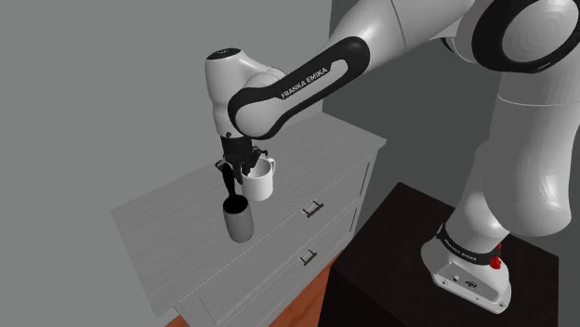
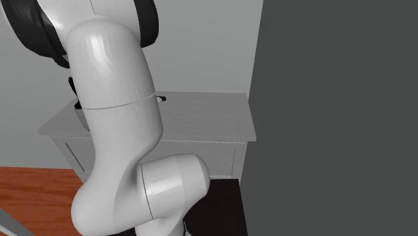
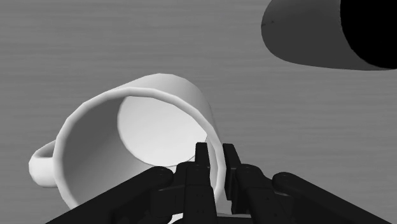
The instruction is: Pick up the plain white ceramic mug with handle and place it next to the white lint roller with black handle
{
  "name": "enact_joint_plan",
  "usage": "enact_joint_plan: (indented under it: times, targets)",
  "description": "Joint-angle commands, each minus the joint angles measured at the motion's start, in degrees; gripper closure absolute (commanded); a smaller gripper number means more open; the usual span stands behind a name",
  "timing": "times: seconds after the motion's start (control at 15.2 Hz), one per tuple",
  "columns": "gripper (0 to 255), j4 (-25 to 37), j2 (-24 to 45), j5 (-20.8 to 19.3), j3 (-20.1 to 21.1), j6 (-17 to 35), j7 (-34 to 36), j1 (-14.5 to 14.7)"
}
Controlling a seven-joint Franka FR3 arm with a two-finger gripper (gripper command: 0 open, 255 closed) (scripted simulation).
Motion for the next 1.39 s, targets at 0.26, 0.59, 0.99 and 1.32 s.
enact_joint_plan:
  times: [0.26, 0.59, 0.99, 1.32]
  targets:
    - [0, 0.00, 0.02, -0.01, -0.01, 0.06, 0.00, 0.00]
    - [0, 0.01, 0.02, -0.01, 0.00, 0.05, 0.00, 0.00]
    - [0, 3.44, -2.95, 0.82, 0.28, -6.28, -0.54, -0.09]
    - [0, 3.44, -2.94, 0.82, 0.28, -6.28, -0.54, -0.09]
